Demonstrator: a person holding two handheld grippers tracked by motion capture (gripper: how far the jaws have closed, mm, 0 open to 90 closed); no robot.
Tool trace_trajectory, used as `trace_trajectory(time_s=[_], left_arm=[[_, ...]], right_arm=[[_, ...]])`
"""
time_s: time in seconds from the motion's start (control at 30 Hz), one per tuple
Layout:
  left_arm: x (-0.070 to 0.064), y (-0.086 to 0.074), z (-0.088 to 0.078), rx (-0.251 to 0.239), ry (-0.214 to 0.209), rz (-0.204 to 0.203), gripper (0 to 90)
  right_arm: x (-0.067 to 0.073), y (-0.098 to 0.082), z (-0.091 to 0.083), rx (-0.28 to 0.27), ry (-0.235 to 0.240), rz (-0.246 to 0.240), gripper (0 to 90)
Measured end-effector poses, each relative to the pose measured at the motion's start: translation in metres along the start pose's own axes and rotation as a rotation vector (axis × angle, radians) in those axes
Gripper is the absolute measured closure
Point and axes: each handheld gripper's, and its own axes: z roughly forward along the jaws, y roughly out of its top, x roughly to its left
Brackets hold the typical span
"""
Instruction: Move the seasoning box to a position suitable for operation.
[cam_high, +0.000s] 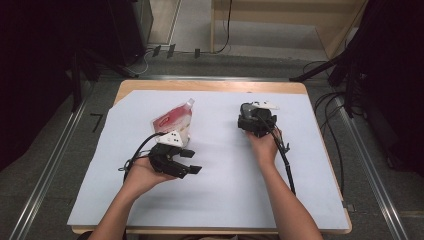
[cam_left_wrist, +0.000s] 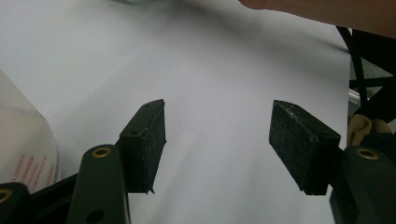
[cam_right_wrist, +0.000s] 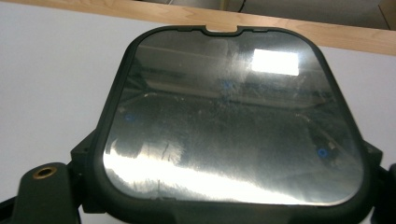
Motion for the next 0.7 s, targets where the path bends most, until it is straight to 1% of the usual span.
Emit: trace_trajectory(time_s=[0.03, 0.17, 0.2, 0.27, 0.3, 0.4, 0.5, 0.57, 0.6, 0.63, 0.7], left_arm=[[0.0, 0.0, 0.001, -0.006, -0.006, -0.001, 37.5], [0.0, -0.001, 0.001, -0.009, -0.008, -0.002, 37.5], [0.0, -0.001, 0.001, -0.01, -0.007, -0.002, 37.5], [0.001, -0.001, 0.002, -0.01, -0.007, -0.005, 37.5], [0.001, -0.001, 0.002, -0.008, -0.005, -0.005, 37.5], [0.002, -0.001, 0.002, -0.012, -0.002, -0.019, 37.1], [0.002, -0.001, 0.001, -0.02, -0.008, -0.021, 37.2], [0.003, -0.001, 0.002, -0.024, -0.01, -0.028, 37.6], [0.003, -0.001, 0.002, -0.023, -0.009, -0.029, 37.8], [0.003, -0.001, 0.002, -0.016, -0.004, -0.027, 37.8], [0.003, -0.001, 0.003, -0.016, -0.015, -0.027, 38.2]], right_arm=[[-0.001, 0.0, -0.001, 0.003, 0.004, -0.007, 16.2], [-0.002, 0.0, -0.002, 0.007, 0.012, -0.014, 16.2], [-0.002, 0.001, -0.003, 0.012, 0.027, -0.011, 16.2], [-0.003, 0.001, -0.004, 0.016, 0.036, -0.005, 16.2], [-0.005, 0.002, -0.006, 0.022, 0.06, 0.008, 16.2], [-0.008, 0.004, -0.009, 0.028, 0.074, 0.013, 16.2], [-0.01, 0.005, -0.015, 0.033, 0.078, -0.012, 16.2], [-0.012, 0.006, -0.02, 0.036, 0.084, -0.017, 16.2], [-0.013, 0.007, -0.023, 0.033, 0.093, -0.026, 16.2], [-0.013, 0.007, -0.025, 0.036, 0.096, -0.026, 16.2], [-0.013, 0.008, -0.033, 0.029, 0.115, -0.043, 16.2]])
